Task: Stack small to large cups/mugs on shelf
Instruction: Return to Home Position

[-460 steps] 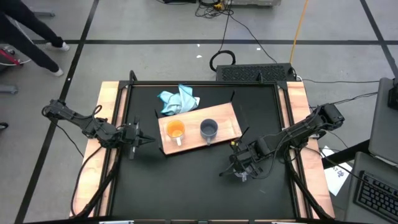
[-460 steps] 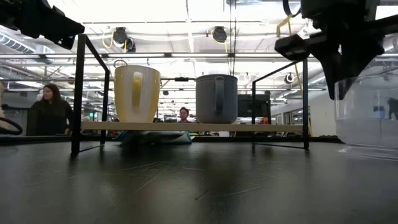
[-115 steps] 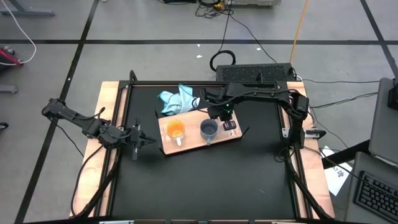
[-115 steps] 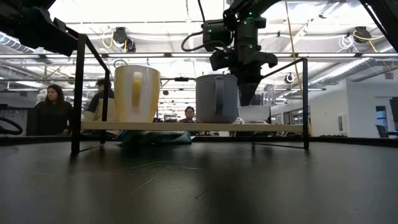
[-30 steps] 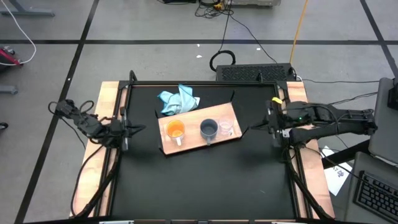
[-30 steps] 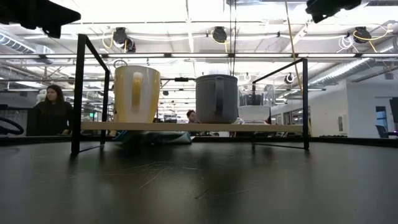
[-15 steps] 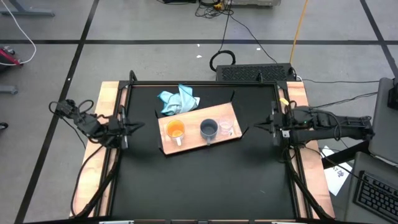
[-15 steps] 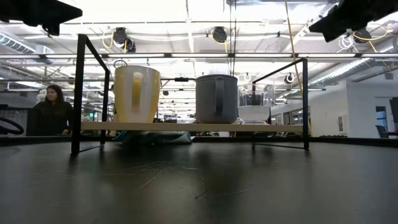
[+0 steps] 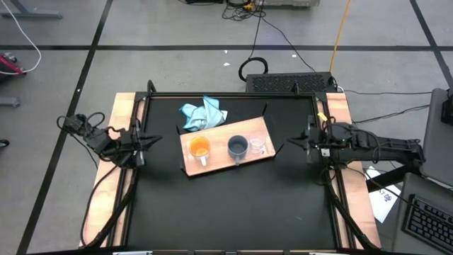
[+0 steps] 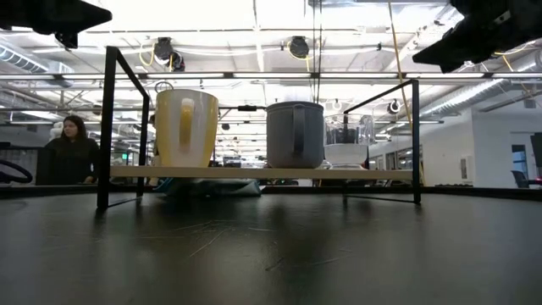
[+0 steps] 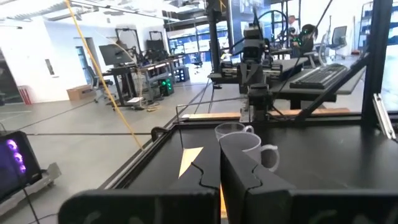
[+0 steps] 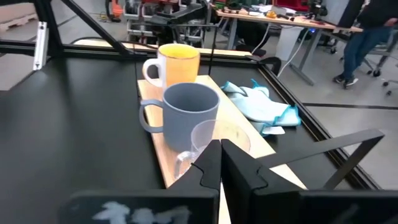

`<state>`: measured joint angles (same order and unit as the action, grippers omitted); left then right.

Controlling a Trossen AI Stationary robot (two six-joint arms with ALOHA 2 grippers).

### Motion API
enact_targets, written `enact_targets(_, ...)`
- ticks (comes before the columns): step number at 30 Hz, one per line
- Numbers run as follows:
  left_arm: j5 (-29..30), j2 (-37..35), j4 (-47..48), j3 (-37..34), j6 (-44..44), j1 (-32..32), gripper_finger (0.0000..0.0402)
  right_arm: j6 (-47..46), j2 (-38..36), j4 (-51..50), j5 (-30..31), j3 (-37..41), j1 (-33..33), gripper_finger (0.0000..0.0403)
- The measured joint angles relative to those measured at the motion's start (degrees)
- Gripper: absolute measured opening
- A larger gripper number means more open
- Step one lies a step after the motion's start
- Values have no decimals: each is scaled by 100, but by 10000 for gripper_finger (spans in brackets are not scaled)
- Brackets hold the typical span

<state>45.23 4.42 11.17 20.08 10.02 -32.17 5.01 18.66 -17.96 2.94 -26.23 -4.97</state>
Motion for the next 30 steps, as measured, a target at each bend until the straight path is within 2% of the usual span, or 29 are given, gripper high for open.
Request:
enact_targets(8, 89, -198, 276, 0, -114, 3, 0, 35, -41, 18, -44, 205, -299, 0)
enact_targets(14, 82, -314, 282, -1, -151, 3, 0, 16, -40, 191, -770, 289, -489, 0)
enact_targets(21, -492, -309, 494, -2, -382, 4, 0, -17, -40, 1010, -997, 720, -532, 0)
enact_targets(26, -1109, -304, 642, -2, -610, 3, 0, -8, -40, 1359, -1081, 1031, -555, 0)
enact_targets(30, -1217, -301, 714, -2, -783, 3, 0, -81, -46, 1519, -1209, 1143, -564, 0)
